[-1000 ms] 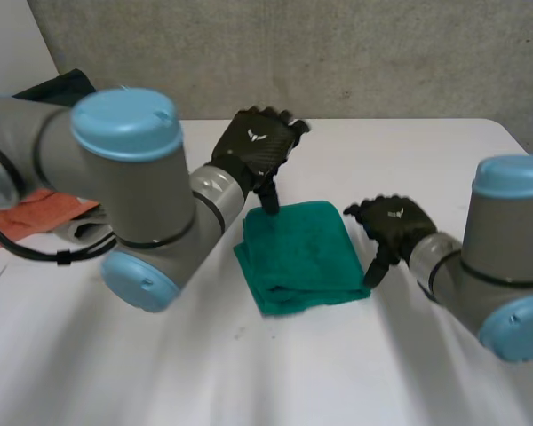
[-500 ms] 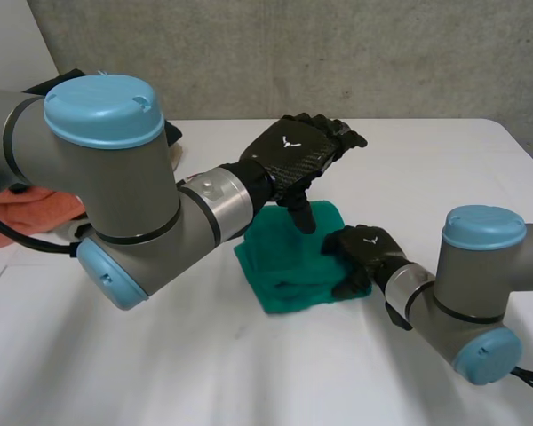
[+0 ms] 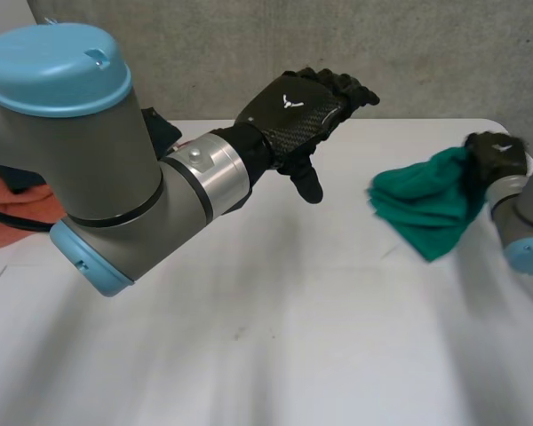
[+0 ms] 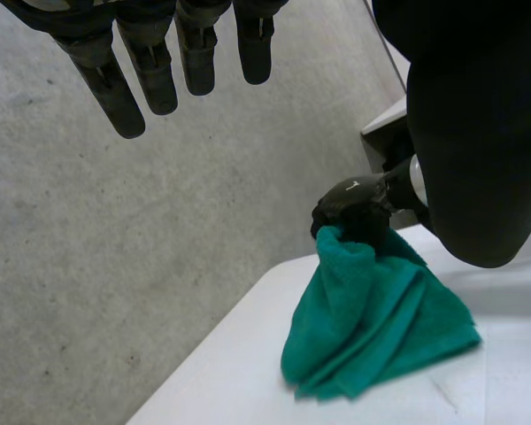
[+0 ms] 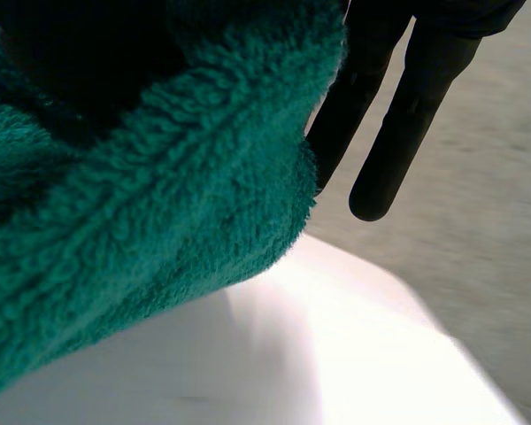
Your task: Fold the laundry.
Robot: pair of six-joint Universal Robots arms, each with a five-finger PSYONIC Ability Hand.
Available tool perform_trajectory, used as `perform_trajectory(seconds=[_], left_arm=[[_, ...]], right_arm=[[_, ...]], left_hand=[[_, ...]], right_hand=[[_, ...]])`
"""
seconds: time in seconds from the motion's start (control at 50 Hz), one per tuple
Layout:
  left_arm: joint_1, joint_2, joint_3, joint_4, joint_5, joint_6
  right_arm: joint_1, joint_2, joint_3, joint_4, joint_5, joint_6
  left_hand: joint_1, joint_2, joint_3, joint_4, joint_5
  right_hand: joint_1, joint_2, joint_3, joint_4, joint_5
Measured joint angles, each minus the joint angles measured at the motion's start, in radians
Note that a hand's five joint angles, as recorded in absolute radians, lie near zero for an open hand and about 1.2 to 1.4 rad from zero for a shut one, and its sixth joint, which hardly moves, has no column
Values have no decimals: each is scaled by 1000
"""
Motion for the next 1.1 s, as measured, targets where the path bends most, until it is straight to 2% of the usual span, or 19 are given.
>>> perform_trajectory(seconds=[0.24, 0.38, 0.44, 0.48, 0.54, 0.62, 0.76, 0.9, 0.98, 1.0, 1.06, 1.1], left_arm=[[0, 11, 5, 3, 1, -17], [-2, 7, 4, 4, 0, -18], [-4, 6, 4, 4, 0, -18], [-8, 6, 4, 5, 0, -19], [-13, 5, 4, 5, 0, -19], [-18, 7, 2, 5, 0, -19], [-30, 11, -1, 5, -1, -19], [-32, 24, 3, 6, -7, -22], [-26, 37, 13, 12, -23, -29], [-18, 46, 25, 17, -47, -33], [12, 59, 52, 22, -118, -38], [59, 67, 78, 24, -206, -34]], right_arm=[[-178, 350, -604, 138, 117, -2], [-224, 424, -747, 185, 122, -1], [-228, 425, -748, 202, 121, -1], [-230, 419, -734, 240, 116, -2], [-232, 402, -706, 286, 110, -4], [-245, 337, -614, 348, 99, -9], [-286, 125, -363, 380, 95, -95], [-284, -92, -187, 241, 95, -289], [-264, -180, -97, 125, 75, -336], [-236, -236, -25, 41, 43, -351], [-180, -304, 81, -65, -22, -361], [-129, -350, 168, -131, -83, -369]], left_hand=[[0, 0, 0, 0, 0], [0, 0, 0, 0, 0], [0, 0, 0, 0, 0], [0, 0, 0, 0, 0], [0, 0, 0, 0, 0], [0, 0, 0, 0, 0], [0, 0, 0, 0, 0], [0, 0, 0, 0, 0], [0, 0, 0, 0, 0], [0, 0, 0, 0, 0], [0, 0, 0, 0, 0], [0, 0, 0, 0, 0]], right_hand=[[0, 0, 8, 0, 0], [0, 0, 8, 0, 0], [-256, -266, -233, -241, -242], [-628, -699, -672, -678, -688], [-722, -924, -931, -954, -935], [-722, -934, -957, -986, -955], [-722, -934, -957, -986, -955], [-722, -934, -957, -986, -955], [-722, -934, -957, -986, -955], [-722, -934, -957, -986, -955], [-722, -934, -957, -986, -955], [-722, -934, -957, -986, -955]])
